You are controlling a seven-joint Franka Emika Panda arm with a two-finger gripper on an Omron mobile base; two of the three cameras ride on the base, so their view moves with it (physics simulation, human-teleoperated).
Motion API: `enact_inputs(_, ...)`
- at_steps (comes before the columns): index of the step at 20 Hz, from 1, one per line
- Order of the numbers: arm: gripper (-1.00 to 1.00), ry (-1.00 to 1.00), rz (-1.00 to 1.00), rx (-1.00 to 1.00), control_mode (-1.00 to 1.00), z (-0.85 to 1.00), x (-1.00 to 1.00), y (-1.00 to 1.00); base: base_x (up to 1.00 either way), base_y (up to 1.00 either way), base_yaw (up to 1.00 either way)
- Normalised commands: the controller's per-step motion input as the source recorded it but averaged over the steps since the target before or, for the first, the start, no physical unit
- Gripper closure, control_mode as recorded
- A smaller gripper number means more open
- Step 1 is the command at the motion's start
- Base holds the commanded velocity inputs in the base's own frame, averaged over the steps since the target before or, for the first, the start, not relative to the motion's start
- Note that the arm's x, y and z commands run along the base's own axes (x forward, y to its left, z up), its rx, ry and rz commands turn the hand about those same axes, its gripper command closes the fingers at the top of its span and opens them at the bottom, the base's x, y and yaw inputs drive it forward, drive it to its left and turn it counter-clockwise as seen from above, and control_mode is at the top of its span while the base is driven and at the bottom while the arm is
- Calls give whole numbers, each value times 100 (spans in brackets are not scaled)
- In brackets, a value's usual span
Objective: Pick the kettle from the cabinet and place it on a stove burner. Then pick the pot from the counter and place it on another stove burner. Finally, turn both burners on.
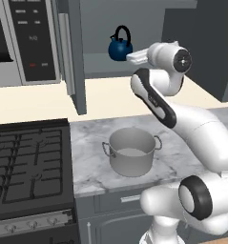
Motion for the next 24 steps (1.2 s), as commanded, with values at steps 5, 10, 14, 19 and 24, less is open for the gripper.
enact_inputs(5, -100, 0, 4, 0, -100, 3, 35, 0, 0, 0, 0)
enact_inputs(10, -100, 0, 4, 3, -100, 0, 14, 0, 0, 0, 0)
enact_inputs(14, -100, 0, 3, 9, -100, 2, 12, 0, 0, 0, 0)
enact_inputs(19, -100, 0, 1, 5, -100, 8, 20, -1, 0, 0, 0)
enact_inputs(24, -100, 0, 0, 1, -100, 6, 17, -7, 0, 0, 0)
